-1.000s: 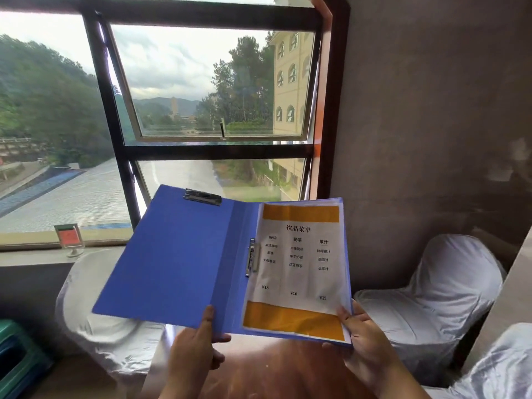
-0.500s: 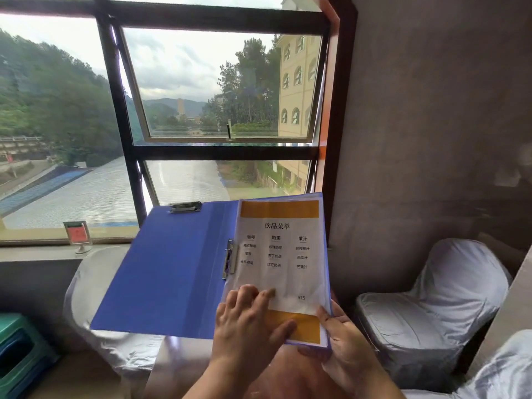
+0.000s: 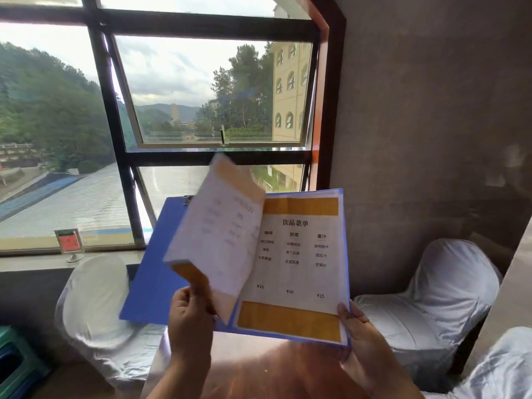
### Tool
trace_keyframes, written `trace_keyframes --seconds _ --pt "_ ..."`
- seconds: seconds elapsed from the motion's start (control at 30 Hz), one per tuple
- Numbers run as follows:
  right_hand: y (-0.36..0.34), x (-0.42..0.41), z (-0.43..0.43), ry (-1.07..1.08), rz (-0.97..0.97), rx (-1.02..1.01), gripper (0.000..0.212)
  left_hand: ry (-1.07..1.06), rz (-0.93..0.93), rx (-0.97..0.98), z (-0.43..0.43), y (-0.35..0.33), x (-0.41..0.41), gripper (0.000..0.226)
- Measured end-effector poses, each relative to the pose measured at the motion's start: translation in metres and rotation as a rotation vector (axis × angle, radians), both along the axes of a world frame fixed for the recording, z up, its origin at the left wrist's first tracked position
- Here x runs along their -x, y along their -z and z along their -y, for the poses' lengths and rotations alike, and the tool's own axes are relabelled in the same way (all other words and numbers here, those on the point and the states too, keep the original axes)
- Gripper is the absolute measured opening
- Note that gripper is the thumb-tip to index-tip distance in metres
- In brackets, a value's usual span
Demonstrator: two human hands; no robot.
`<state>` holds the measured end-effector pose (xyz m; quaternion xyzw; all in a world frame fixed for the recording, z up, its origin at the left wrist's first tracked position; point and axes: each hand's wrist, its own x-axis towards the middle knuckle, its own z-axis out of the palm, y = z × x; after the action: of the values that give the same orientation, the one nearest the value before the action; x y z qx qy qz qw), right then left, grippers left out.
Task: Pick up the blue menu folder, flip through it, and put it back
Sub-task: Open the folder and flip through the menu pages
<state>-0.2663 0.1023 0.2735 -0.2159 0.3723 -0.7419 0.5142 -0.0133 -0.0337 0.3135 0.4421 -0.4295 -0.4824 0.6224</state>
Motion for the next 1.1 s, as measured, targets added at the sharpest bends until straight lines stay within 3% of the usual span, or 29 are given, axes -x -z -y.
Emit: trace_keyframes --seconds 0.07,0.23,0.37,0.47,0.57,0.63,0.7,0.77,0.8,0.87,0.93,0.97,1.1 --pt "-0.005 0.004 -0.001 0.008 0.001 0.004 0.03 0.091 -0.192 -0.098 0.003 -0.001 -0.007 0.054" --pt "-0.018 0.006 -0.004 -0.016 -0.005 0.029 0.035 0.118 -0.022 -0.122 0.008 0.017 -0.015 0.043" --pt "-0.026 0.006 -0.007 -0.009 -0.042 0.003 0.038 0.034 0.024 -0.171 0.012 0.029 -0.022 0.013" --pt "-0.03 0.004 -0.009 0.005 -0.044 -0.001 0.037 -0.042 0.124 -0.188 0.008 0.028 -0.026 0.034" --pt "-0.03 0.002 -0.009 0.018 -0.022 -0.008 0.037 -0.233 0.373 -0.16 0.004 0.021 -0.027 0.04" --pt "-0.029 -0.001 -0.007 0.021 -0.024 -0.019 0.034 -0.343 0.55 0.034 0.0 0.015 -0.025 0.045" --pt "-0.028 -0.004 -0.004 0.023 -0.049 -0.033 0.03 -0.395 0.753 0.429 -0.008 0.008 -0.015 0.039" --pt "-0.024 -0.008 0.0 0.02 -0.057 -0.032 0.029 -0.268 0.964 0.803 -0.017 0.002 0.003 0.022" --pt "-0.022 -0.011 0.003 0.016 -0.046 -0.024 0.03 -0.148 1.054 0.896 -0.021 0.0 0.013 0.018" --pt "-0.016 -0.017 0.009 0.002 -0.006 -0.006 0.032 0.032 1.154 0.874 -0.029 -0.003 0.031 0.043" --pt "-0.012 -0.02 0.014 -0.027 0.024 0.004 0.034 0.058 1.185 0.8 -0.037 -0.003 0.044 0.067" --pt "-0.011 -0.02 0.016 -0.042 0.032 0.01 0.034 0.055 1.183 0.793 -0.038 -0.001 0.048 0.069" --pt "-0.008 -0.017 0.019 -0.088 0.014 0.034 0.033 0.057 1.128 0.879 -0.033 0.001 0.051 0.032"
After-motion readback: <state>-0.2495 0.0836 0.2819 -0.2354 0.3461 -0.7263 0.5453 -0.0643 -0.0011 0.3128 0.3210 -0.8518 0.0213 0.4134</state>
